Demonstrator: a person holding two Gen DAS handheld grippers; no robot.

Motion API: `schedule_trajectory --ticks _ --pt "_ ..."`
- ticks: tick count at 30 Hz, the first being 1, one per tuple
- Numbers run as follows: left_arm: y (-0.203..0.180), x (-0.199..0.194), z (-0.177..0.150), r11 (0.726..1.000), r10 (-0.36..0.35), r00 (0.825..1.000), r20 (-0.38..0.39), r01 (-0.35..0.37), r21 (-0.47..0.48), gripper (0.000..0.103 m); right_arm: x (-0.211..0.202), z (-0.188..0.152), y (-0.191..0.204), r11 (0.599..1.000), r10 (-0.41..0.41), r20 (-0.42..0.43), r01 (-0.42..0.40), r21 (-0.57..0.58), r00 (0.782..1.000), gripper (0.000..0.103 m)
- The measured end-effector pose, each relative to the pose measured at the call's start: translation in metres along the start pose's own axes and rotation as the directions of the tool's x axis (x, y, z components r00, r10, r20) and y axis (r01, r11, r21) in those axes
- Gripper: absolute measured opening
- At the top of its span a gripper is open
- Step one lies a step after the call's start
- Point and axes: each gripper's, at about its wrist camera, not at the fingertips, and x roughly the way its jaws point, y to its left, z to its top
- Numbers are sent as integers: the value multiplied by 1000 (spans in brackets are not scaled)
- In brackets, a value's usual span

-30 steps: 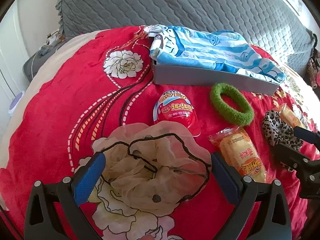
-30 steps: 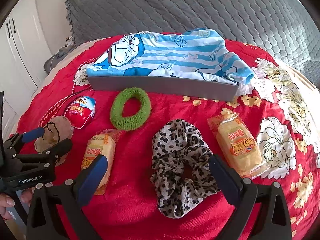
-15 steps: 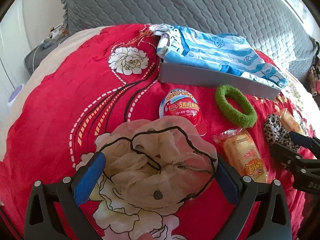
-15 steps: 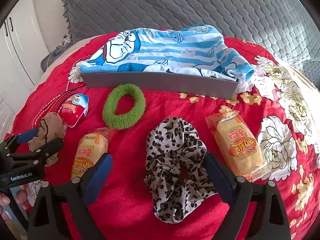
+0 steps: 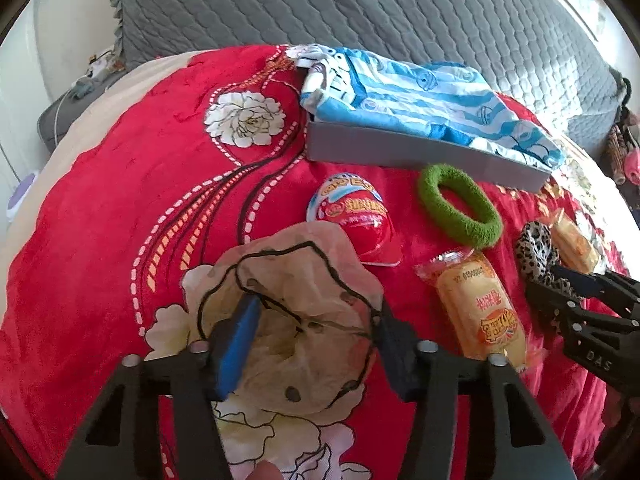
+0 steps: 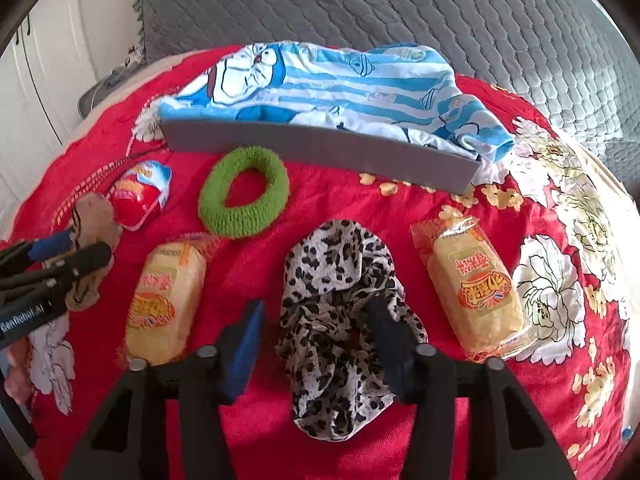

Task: Organize objects
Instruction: 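Grasp the beige mesh scrunchie with the left tool while the right tool grasps the leopard scrunchie, then lift both scrunchies and carry them over the striped shirt in the tray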

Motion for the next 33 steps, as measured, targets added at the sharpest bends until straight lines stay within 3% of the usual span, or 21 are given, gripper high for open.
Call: schedule_trajectory --ticks 2,6,12,33 --pt "-3 2 0 1000 6 1000 -15 -5 18 43 3 -1 0 1000 5 -18 -5 -4 1000 28" --pt "-6 3 -2 999 8 1000 -28 -7 42 26 5 -3 -1 1000 14 -35 -14 -1 999 20" --pt "-11 3 -4 998 -14 999 -44 17 54 15 0 -3 -2 999 42 -37 -42 15 998 14" --pt "-34 -37 11 996 -43 999 25 41 73 13 -42 6 -1 992 123 47 -124 21 991 13"
